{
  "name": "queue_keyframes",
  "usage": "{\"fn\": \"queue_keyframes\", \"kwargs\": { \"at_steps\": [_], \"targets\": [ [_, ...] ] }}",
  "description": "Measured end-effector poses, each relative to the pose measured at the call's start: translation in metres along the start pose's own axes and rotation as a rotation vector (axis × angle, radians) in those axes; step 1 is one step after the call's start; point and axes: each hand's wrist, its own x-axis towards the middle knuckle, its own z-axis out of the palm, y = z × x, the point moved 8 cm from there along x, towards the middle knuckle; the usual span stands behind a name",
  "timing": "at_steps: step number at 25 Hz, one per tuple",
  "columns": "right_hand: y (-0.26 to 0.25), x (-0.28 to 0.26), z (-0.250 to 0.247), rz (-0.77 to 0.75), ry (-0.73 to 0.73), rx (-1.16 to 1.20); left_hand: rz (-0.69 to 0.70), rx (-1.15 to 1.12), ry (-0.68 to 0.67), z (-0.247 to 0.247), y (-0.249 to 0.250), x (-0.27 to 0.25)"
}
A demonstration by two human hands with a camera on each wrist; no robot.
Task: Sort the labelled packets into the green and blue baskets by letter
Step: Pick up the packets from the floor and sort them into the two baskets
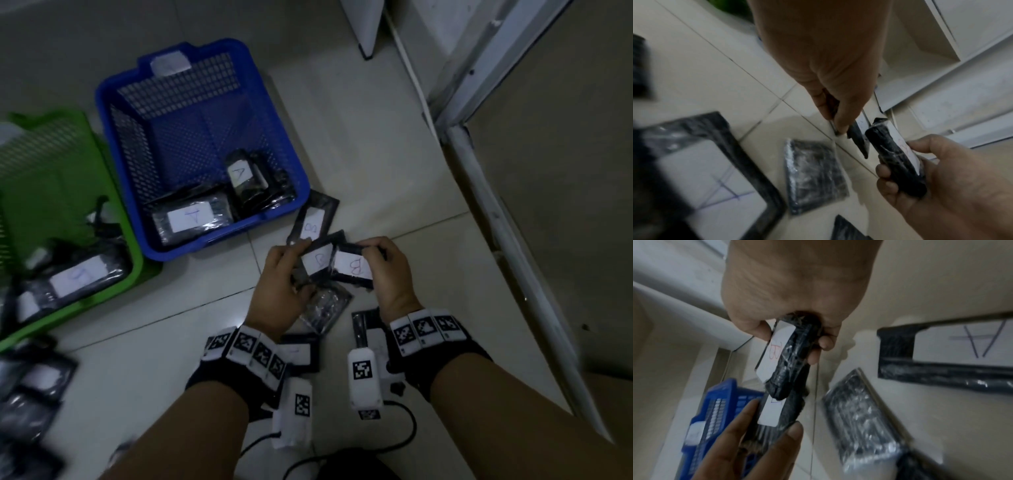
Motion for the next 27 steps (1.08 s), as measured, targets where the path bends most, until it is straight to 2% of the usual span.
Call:
{"fn": "queue_keyframes", "kwargs": {
  "at_steps": [3,6,9,12,15,18,20,23,25,27],
  "targets": [
    [-0.027,-0.025,0.046,-0.059,-0.066,-0.041,-0.021,-0.040,0.077,-0.062,-0.016,-0.036],
    [-0.059,-0.052,0.103,-0.162,-0.153,-0.059,-0.082,-0.030,0.249,-0.131,-0.034,-0.080],
    [-0.090,-0.079,0.174,-0.247,-0.296,-0.066,-0.197,-0.088,0.519,-0.205,-0.061,-0.120],
    [-0.112,-0.097,0.247,-0.300,-0.413,-0.097,-0.278,-0.144,0.766,-0.265,-0.099,-0.132],
    [-0.120,-0.097,0.305,-0.280,-0.451,-0.183,-0.337,-0.235,0.800,-0.295,-0.128,-0.118],
    [-0.111,-0.090,0.339,-0.206,-0.481,-0.211,-0.385,-0.158,0.697,-0.301,-0.147,-0.098],
    [-0.102,-0.089,0.341,-0.167,-0.485,-0.179,-0.404,-0.043,0.621,-0.298,-0.153,-0.090],
    [-0.102,-0.089,0.310,-0.216,-0.458,-0.122,-0.393,0.062,0.672,-0.291,-0.138,-0.090],
    [-0.106,-0.084,0.263,-0.326,-0.320,-0.149,-0.345,0.096,0.700,-0.276,-0.113,-0.088],
    [-0.101,-0.072,0.205,-0.384,-0.098,-0.236,-0.278,0.055,0.634,-0.244,-0.091,-0.080]
  ]
}}
